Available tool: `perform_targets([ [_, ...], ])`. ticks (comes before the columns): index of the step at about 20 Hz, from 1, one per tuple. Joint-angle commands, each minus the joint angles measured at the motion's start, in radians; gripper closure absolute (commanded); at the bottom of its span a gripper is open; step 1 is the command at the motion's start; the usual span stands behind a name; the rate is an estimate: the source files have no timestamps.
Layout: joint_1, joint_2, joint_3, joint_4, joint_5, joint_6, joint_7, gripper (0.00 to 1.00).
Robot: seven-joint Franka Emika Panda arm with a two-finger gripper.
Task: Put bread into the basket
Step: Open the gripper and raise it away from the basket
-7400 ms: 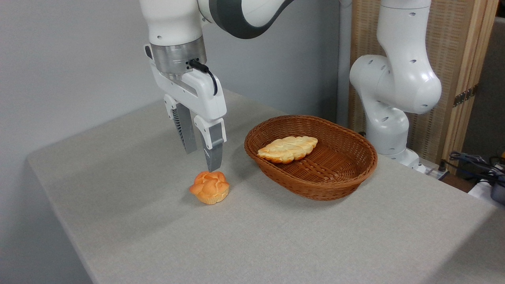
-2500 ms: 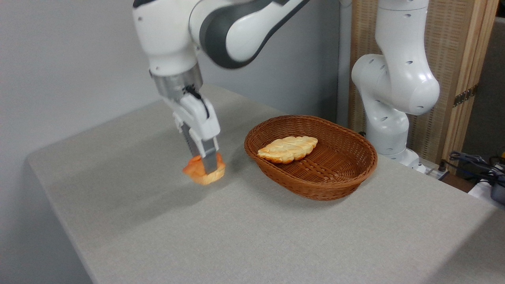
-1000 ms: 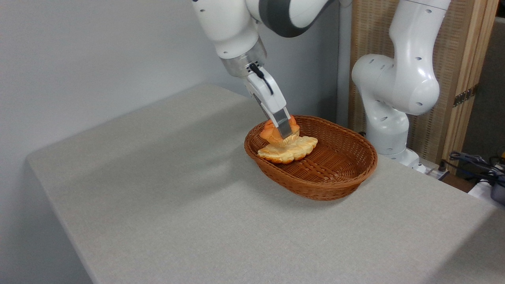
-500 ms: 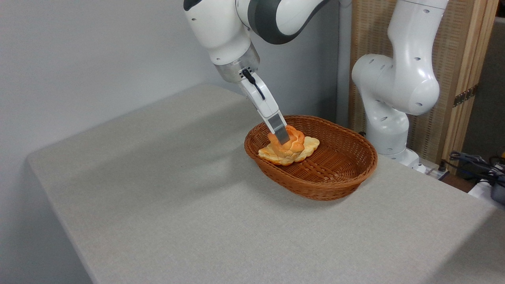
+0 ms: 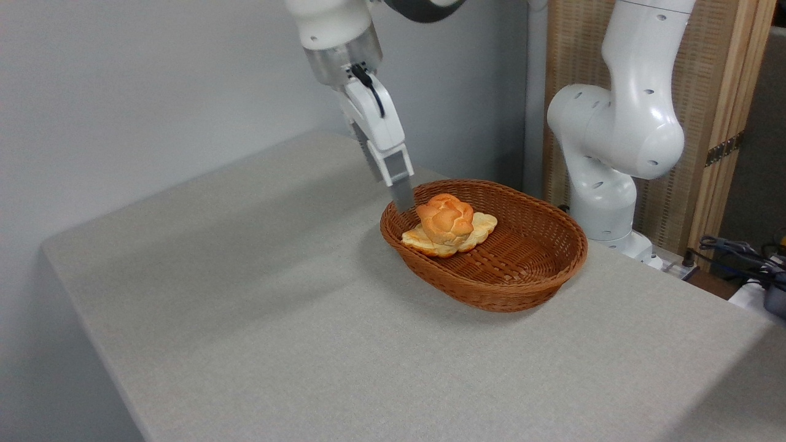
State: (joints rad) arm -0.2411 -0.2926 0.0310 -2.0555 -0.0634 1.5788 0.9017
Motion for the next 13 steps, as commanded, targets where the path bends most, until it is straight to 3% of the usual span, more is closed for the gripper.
perform_targets([
  [1, -0.001, 0.108, 0.024, 0.086, 0.033, 0.108, -0.01, 0.0],
  [7, -0.001, 0.167, 0.082, 0.172, 0.025, 0.233, -0.145, 0.0],
  [13, -0.001, 0.199, 0.087, 0.186, 0.025, 0.32, -0.262, 0.0],
])
